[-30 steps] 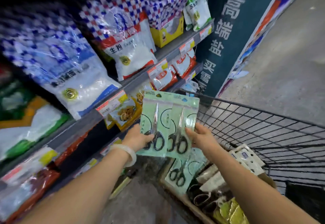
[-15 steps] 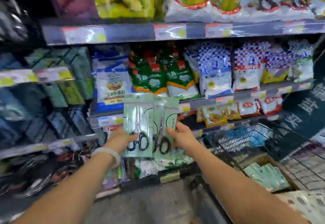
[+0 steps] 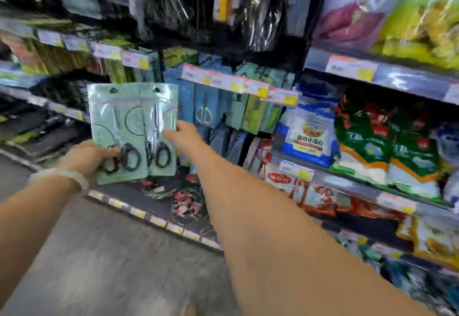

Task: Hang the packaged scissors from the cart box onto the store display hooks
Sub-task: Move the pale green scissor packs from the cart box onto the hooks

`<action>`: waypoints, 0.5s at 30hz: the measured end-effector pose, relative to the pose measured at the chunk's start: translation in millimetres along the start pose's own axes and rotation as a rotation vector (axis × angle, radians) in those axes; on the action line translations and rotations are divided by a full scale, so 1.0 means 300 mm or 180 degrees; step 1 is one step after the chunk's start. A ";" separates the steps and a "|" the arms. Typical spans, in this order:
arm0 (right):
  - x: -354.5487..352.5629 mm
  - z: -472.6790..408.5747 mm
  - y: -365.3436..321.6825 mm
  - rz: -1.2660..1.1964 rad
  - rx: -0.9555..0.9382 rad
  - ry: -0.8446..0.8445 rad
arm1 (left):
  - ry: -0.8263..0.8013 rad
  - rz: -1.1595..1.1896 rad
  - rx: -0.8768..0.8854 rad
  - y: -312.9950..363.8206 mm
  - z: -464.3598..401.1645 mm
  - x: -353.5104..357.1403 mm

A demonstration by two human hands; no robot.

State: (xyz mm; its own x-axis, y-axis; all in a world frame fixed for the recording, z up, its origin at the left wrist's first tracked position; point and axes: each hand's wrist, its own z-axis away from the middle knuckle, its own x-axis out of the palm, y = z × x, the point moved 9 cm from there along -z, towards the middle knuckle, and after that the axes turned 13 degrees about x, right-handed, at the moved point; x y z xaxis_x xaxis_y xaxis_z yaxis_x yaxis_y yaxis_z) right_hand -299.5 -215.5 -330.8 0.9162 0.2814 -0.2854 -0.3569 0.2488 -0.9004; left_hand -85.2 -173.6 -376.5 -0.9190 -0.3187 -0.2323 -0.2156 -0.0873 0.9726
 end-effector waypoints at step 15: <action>0.587 -0.555 -0.336 0.0619 0.0198 -0.0433 | 0.0397 0.0599 -0.0226 -0.129 -0.461 -0.439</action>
State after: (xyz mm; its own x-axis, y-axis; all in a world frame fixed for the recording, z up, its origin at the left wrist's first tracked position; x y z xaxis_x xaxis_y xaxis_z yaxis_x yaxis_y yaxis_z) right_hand -72.0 -345.3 -345.0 0.7977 0.4507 -0.4008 -0.5385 0.2331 -0.8097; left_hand 89.8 -258.8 -385.1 -0.8919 -0.4494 -0.0508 -0.0165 -0.0799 0.9967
